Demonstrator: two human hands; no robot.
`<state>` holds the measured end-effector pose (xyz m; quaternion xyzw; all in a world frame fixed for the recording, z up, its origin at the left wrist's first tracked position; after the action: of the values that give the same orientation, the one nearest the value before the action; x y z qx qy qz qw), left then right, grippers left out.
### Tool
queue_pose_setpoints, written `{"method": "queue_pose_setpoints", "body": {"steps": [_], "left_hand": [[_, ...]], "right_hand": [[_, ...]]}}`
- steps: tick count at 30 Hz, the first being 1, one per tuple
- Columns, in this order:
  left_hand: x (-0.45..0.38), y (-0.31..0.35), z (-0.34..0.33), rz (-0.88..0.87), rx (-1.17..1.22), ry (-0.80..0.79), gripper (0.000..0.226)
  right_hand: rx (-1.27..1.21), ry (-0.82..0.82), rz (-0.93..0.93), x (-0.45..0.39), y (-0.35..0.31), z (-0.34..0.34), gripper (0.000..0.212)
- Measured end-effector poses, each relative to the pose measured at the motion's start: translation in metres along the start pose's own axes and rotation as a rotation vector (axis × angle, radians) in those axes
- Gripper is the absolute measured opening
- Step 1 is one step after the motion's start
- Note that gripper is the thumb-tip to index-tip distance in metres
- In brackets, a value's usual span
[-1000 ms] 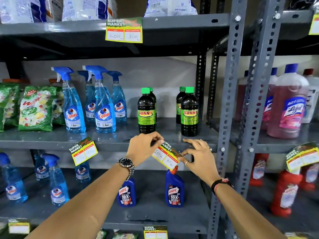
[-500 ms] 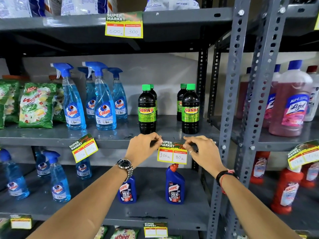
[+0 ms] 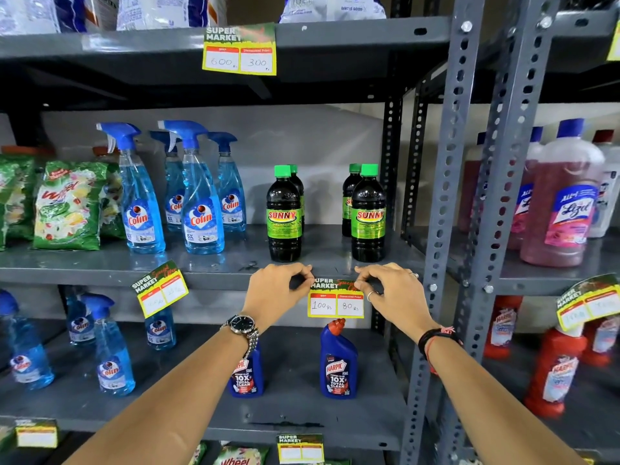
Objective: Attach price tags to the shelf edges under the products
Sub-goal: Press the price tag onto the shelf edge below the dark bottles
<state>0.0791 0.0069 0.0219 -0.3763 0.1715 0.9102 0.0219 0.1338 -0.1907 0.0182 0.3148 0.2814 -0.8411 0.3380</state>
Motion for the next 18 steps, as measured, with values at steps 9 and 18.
{"method": "queue_pose_setpoints", "body": {"steps": [9,18], "left_hand": [[-0.0008,-0.0013,0.0007,0.087,0.008,0.034,0.008],[0.0010,-0.0010,0.0033,0.180,0.016,0.139,0.036]], "right_hand": [[0.009,0.086,-0.028,-0.0007,0.0009,0.0007,0.003],[0.088,0.167,-0.100,-0.0047,-0.0047,-0.0066,0.048]]}}
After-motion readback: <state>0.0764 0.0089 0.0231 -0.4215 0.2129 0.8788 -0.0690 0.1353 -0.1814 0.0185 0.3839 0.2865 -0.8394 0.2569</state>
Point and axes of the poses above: each hand's wrist, its own x-axis away from the middle knuckle, its own z-axis out of the back of the hand, y = z × x, the point moved 9 cm from there along -x, towards the middle knuckle, and after that the axes turned 2 degrees about z, right-handed, at the moved point
